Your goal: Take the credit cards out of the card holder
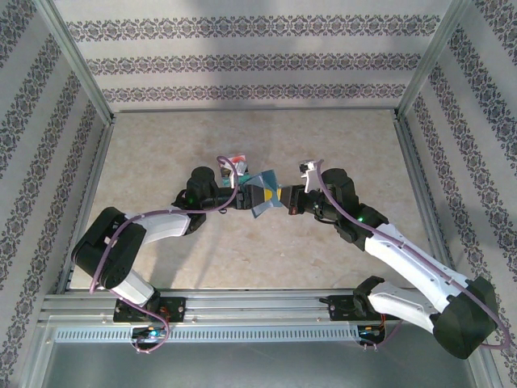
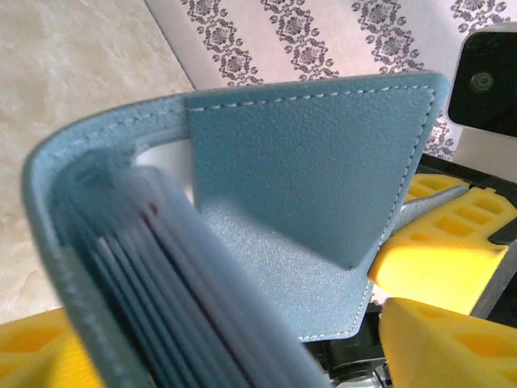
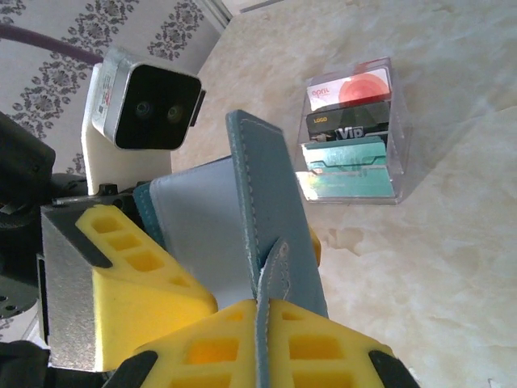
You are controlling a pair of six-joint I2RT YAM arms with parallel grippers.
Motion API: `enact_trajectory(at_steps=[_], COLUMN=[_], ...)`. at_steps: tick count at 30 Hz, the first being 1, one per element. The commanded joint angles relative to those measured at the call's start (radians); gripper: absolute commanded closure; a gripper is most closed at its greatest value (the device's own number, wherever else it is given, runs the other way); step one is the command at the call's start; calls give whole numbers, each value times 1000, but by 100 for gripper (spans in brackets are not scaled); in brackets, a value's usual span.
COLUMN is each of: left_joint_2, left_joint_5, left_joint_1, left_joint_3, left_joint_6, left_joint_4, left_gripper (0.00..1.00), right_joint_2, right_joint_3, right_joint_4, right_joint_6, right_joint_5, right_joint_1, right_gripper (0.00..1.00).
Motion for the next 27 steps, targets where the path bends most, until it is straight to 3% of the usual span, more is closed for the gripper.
enact_trajectory(at_steps=[1,11,16,20,22,27], left_joint_2=[-5,-57,-71,-74,-78,-87], left_joint_5=[15,24,13,11,14,34], left_joint_1=[-11,-11,-11,-11,-11,-11], left_joint_3=[19,12,20,23,23,24], left_joint_6=[3,39,61,59,57,51], left_joint_4=[41,-13,-63,-69,-67,-59], left_gripper=[24,29,58,75,80,81], right_joint_2=[3,11,16,17,16,17], right_joint_3=[26,-2,-14,-35,-45,-50], right_joint_4=[-14,12,38,77,100,108], right_joint_6=[-15,45,45,34,24,-10], right_joint_5=[65,51,8,-42,-70,-103], right_joint_1=[8,-54,-62,-61,-61,-60], right_gripper=[100,100,100,80,76,67])
